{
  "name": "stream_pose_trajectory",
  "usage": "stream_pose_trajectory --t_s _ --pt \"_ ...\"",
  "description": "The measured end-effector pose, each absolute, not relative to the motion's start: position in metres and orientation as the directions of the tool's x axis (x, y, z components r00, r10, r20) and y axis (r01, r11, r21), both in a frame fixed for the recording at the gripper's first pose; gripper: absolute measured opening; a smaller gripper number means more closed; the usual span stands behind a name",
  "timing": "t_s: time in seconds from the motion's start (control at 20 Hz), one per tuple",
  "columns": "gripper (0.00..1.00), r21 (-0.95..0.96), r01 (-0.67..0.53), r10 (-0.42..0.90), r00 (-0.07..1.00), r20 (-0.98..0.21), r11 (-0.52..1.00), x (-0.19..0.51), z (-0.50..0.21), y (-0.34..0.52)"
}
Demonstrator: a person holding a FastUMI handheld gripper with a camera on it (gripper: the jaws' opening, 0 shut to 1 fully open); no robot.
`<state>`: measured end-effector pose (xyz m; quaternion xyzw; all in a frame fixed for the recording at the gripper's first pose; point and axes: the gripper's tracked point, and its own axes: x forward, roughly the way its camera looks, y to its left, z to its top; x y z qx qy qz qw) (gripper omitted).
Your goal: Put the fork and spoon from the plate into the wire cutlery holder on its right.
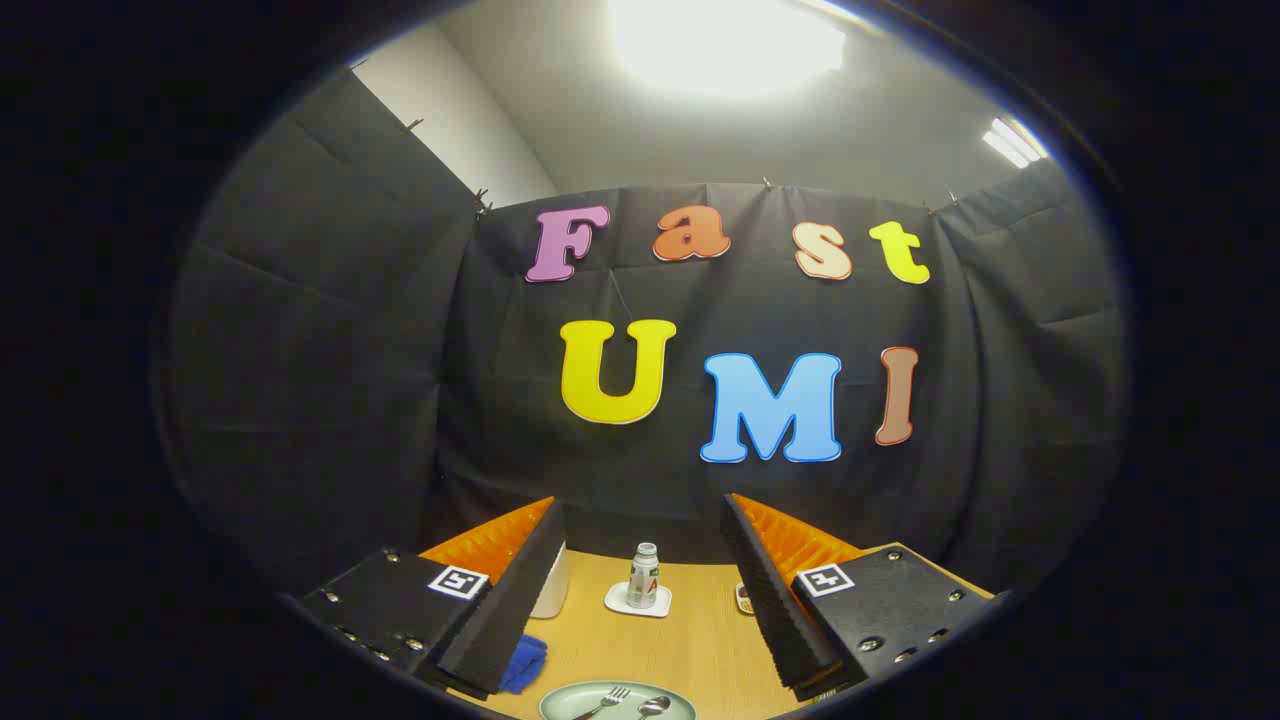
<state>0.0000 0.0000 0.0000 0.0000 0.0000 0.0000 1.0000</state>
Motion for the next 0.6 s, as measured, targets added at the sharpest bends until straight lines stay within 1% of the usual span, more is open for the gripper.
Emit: stream_pose_trajectory --t_s 0.6 --pt "0.97 -0.008 -0.004 0.003 0.998 -0.056 1.000 -0.007 -0.017 0.008"
